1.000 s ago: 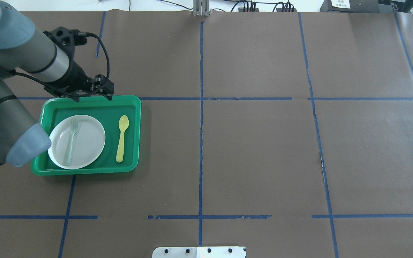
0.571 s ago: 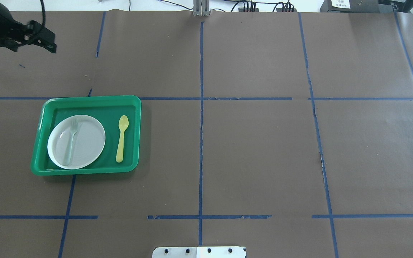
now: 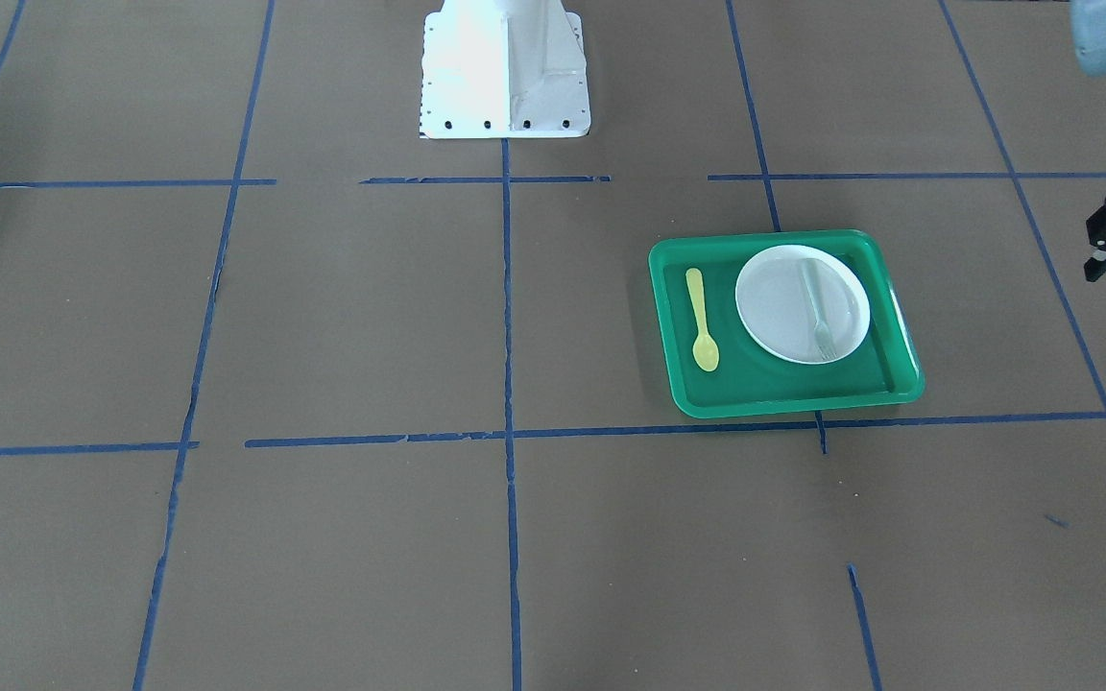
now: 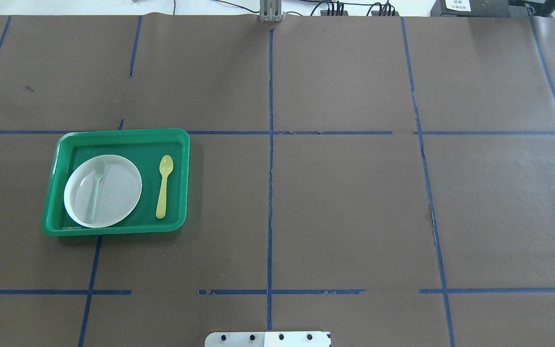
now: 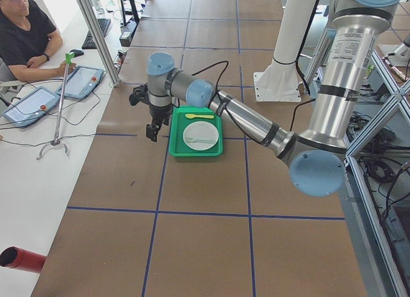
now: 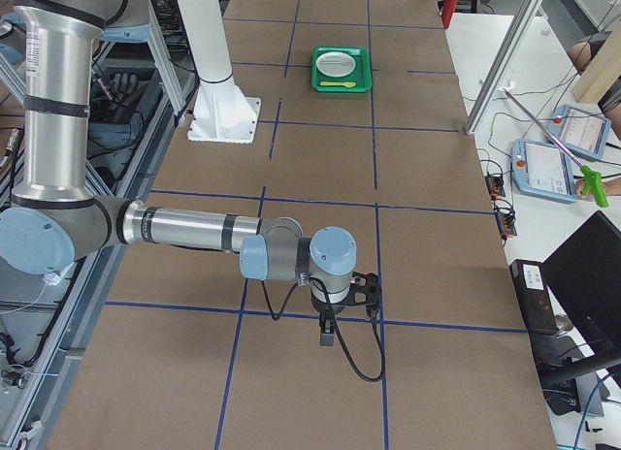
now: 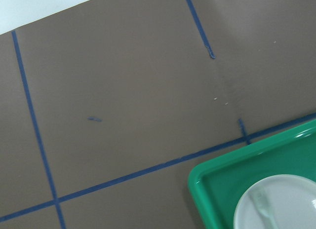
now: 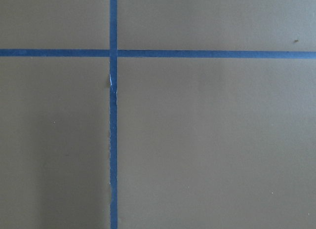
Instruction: Place spoon
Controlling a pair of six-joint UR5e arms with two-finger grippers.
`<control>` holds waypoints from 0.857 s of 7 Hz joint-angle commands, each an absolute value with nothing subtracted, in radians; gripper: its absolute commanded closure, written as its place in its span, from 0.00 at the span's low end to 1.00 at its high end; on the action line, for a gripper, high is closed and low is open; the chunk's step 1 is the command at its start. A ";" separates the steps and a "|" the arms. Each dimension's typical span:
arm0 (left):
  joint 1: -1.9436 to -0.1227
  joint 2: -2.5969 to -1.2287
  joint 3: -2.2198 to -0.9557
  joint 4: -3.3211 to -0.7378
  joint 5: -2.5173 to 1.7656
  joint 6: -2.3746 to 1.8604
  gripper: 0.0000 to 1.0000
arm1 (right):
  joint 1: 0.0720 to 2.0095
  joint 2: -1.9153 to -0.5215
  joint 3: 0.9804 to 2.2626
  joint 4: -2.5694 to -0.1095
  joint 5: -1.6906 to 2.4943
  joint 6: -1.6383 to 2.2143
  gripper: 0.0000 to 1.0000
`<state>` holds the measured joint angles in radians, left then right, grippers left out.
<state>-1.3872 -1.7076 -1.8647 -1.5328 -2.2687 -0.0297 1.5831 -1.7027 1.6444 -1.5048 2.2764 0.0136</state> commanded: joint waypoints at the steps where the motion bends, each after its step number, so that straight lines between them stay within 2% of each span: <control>1: -1.488 -1.513 -1.821 -1.701 -2.316 0.026 0.00 | 1.583 -1.703 1.644 -1.503 2.276 0.014 0.00; 3: -1.529 -1.490 -1.742 -1.695 -2.315 0.014 0.00 | 1.583 -1.703 1.644 -1.503 2.276 0.014 0.00; 6: -1.565 -1.474 -1.694 -1.683 -2.309 -0.035 0.00 | 1.583 -1.703 1.644 -1.505 2.276 0.014 0.00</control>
